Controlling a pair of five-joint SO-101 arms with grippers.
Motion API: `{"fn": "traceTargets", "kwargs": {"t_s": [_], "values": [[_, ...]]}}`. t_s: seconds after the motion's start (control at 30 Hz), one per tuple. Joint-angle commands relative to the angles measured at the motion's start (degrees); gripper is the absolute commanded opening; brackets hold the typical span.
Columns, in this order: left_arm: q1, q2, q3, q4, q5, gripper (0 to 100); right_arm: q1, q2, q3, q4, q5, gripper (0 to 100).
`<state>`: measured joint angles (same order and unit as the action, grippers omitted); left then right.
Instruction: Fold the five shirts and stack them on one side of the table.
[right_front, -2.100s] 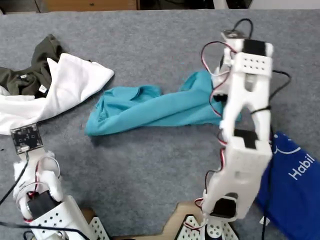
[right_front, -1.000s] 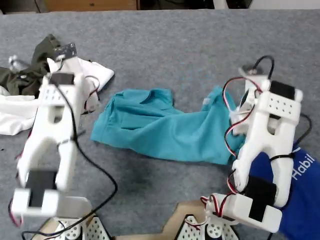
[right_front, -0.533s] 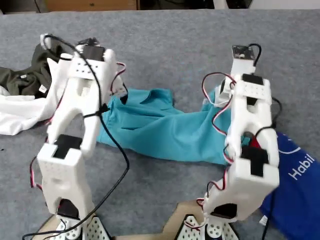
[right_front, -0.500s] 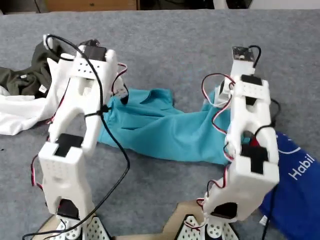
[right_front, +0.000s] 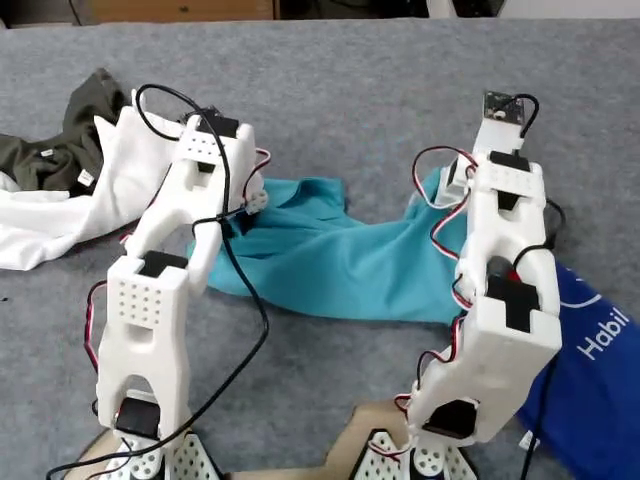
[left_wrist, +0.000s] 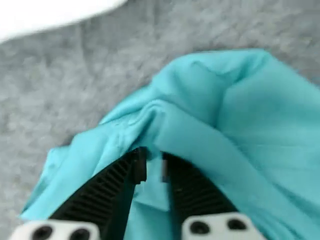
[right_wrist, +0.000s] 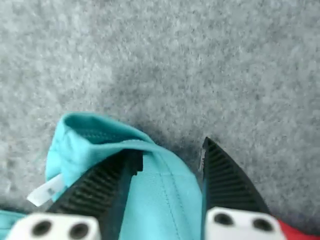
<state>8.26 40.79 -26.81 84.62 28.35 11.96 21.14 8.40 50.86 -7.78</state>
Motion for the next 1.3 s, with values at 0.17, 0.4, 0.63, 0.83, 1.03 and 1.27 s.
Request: {"fn": "traceTargets", "kwargs": {"t_s": [0.17, 0.4, 0.63, 0.83, 1.03, 1.27], "values": [[0.2, -1.9, -6.5, -2.1, 0.5, 2, 0.7, -0.3, -2.5, -1.0, -0.6, 20.3], [0.3, -6.3, -24.6, 5.6, 0.5, 2, 0.8, -0.3, -2.5, -0.6, -0.5, 20.3], [3.1, -6.9, -43.0, 12.8, 0.5, 2, 1.1, -2.4, -5.6, 7.6, -0.2, 20.3], [4.9, -7.0, -55.6, 15.9, 0.4, 2, 0.7, -11.0, -13.9, 22.0, 3.1, 20.3], [4.3, -7.0, -68.0, 16.1, 0.3, 2, -5.0, -20.4, -21.8, 37.0, 17.8, 20.3], [1.3, -11.0, -66.0, 16.2, 0.3, 2, -16.4, -23.3, -20.2, 43.0, 36.9, 20.3]]}}
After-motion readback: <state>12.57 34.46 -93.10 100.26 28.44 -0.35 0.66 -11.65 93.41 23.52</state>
